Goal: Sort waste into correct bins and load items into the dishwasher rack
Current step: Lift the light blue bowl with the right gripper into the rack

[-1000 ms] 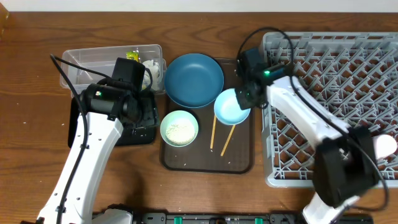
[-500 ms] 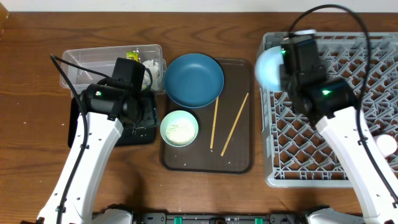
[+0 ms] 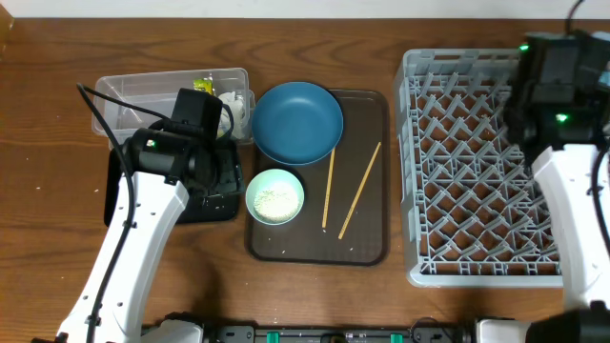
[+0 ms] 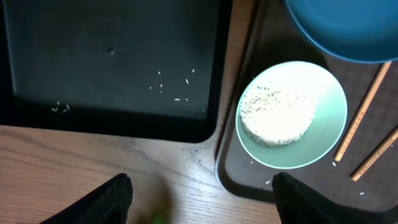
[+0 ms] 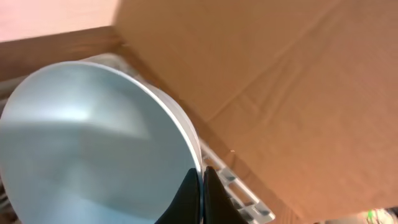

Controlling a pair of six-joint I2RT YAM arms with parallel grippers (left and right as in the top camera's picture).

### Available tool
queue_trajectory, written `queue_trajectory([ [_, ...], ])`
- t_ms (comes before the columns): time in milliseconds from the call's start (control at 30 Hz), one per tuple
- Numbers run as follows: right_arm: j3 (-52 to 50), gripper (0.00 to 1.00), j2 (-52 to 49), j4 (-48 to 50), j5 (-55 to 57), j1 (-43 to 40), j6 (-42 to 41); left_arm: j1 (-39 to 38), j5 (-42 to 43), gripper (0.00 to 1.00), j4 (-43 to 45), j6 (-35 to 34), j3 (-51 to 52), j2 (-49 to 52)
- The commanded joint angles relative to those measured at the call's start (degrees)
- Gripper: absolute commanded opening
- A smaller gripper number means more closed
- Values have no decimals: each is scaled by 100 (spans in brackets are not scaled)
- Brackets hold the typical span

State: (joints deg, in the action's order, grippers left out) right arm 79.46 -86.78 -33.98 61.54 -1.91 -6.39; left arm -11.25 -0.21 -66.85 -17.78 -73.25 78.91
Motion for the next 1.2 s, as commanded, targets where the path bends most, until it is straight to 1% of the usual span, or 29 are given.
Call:
queue_trajectory([
  [0,46,1,-306,363,313,-363,518,31,-26,75,-13,-13,-13,-37],
  [100,46,2,-627,815,315,-605,977,31,-26,75,-13,-15,-13,-37],
  [333,46,1,-1325,1556,315,-905,1491,31,-24,76,-17,-15,-13,-37],
  [467,46,1,-1744,1757,323,-984,1663,31,-24,76,-17,-17,-13,-37],
  [567,46,1,-2048,1969,575,-1008,1808,31,-24,76,-20,-17,-13,-37],
  [667,46,1,-2308,2328,772,-1012,2203,31,-24,75,-20,-15,-13,-37],
  [933,46,1,-2490,2763,896,-1014,2555,31,192,76,-20,-11,-13,-37],
  [1067,46,1,-2490,2782,901,-1016,2625,31,192,76,-15,-11,-13,-37],
  [1167,46,1,-2490,3154,990,-1036,3005,31,195,76,-20,-11,-13,-37],
])
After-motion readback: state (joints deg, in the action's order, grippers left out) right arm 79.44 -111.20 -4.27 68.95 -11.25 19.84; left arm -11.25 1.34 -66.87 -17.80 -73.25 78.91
